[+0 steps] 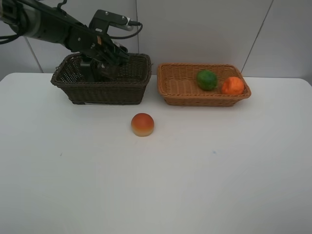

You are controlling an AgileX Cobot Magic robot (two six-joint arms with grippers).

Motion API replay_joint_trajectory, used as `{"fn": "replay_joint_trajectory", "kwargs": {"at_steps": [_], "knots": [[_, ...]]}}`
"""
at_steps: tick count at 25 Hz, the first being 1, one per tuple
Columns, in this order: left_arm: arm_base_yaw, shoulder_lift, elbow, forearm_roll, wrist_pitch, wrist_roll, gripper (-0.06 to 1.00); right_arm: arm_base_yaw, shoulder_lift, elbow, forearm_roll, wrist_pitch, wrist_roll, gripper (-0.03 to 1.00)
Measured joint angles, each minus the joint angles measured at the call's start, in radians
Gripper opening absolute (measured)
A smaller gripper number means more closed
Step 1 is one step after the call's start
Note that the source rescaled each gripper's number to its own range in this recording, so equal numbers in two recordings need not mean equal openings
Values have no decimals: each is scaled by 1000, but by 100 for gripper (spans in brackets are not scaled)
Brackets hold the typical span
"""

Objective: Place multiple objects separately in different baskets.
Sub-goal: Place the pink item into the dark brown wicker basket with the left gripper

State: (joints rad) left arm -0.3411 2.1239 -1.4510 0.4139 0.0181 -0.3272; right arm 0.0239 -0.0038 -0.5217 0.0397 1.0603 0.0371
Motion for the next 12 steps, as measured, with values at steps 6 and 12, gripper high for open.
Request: {"fn": "replay_joint_trajectory", "kwargs": {"at_steps": [6,12], "knots": [[0,0,0,17,0,14,79,0,0,0,0,0,0,100],[0,0,0,22,-2,37,100,0,0,0,0,0,0,100]]}}
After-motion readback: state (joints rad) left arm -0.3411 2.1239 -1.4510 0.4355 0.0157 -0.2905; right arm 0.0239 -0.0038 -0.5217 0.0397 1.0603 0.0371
